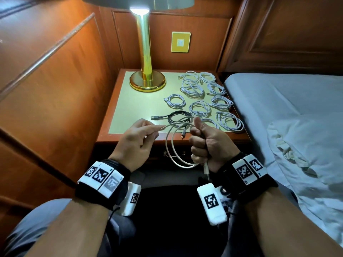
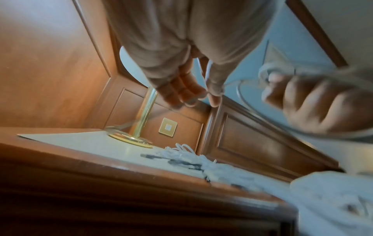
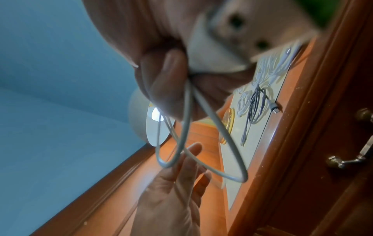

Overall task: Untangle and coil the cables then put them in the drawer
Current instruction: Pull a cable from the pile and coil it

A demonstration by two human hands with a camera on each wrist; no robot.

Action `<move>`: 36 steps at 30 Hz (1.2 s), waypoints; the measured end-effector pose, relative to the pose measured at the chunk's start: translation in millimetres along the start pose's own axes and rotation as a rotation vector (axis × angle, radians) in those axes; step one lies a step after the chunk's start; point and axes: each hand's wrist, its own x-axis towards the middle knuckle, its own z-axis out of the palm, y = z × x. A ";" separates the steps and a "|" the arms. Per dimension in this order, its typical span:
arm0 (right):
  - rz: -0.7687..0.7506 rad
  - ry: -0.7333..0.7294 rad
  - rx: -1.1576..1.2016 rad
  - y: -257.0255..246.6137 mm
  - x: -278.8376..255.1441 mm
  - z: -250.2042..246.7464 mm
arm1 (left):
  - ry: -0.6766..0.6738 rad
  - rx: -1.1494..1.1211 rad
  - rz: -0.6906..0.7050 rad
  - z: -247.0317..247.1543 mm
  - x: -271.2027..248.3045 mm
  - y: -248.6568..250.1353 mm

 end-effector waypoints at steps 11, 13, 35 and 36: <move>-0.132 0.075 -0.203 19.1 10.3 9.7 | 0.189 -0.841 -0.728 23.4 -0.4 29.9; -0.170 0.123 -0.302 21.9 14.4 9.4 | 0.165 -0.967 -0.771 20.1 0.0 33.1; -0.553 0.377 -0.803 38.9 31.8 5.9 | -0.201 -0.512 -0.611 19.2 -4.3 34.6; -0.566 0.384 -0.805 39.6 31.6 6.6 | -0.208 -0.439 -0.589 21.0 -4.7 34.9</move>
